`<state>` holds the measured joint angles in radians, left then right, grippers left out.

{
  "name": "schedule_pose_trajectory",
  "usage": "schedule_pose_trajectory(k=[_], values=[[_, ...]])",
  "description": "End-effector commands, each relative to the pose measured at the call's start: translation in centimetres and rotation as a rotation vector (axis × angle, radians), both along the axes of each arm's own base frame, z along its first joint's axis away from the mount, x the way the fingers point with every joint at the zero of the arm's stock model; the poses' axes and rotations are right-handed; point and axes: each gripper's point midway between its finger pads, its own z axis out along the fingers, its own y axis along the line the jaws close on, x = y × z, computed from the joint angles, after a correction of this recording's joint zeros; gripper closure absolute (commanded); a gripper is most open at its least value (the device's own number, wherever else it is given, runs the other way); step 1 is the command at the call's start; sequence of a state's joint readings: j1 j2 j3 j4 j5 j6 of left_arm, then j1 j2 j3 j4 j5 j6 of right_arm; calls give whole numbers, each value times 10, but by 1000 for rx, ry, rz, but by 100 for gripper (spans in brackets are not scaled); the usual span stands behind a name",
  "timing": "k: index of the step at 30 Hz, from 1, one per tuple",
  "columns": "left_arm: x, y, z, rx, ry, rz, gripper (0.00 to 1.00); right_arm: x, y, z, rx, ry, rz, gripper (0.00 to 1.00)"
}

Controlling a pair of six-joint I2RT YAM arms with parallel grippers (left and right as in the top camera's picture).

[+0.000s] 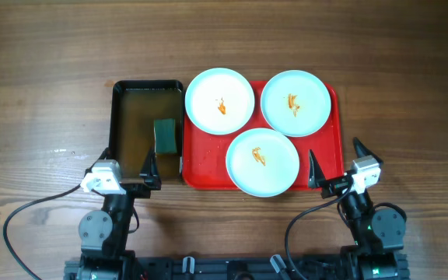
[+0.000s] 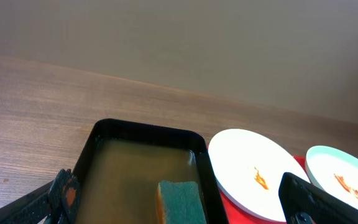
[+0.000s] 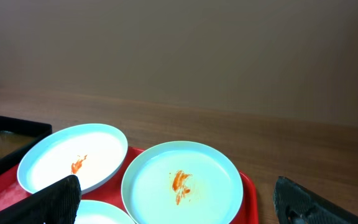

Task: Clean dirty plates on tray and stack at the side
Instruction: 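Move left gripper to the green sponge and right gripper to the front plate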

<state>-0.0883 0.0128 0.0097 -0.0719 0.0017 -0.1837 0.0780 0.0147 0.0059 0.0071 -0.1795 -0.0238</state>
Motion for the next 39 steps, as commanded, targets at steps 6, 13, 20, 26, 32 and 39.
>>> schedule_pose_trajectory(k=[6,13,20,26,32,39], values=[[0,0,-2,19,0,-6,0,2,1,-8,56,49,0,0],[0,0,-1,19,0,-5,0,7,1,-8,93,144,-5,0],[0,0,-1,19,0,-5,0,16,2,-5,175,437,-36,0],[-1,1,0,11,5,0,0,17,1,-24,120,872,-88,0],[-7,9,14,12,137,45,0,20,3,-43,49,1147,-81,0],[21,-7,25,-85,469,3,0,28,30,-30,143,1114,66,0]])
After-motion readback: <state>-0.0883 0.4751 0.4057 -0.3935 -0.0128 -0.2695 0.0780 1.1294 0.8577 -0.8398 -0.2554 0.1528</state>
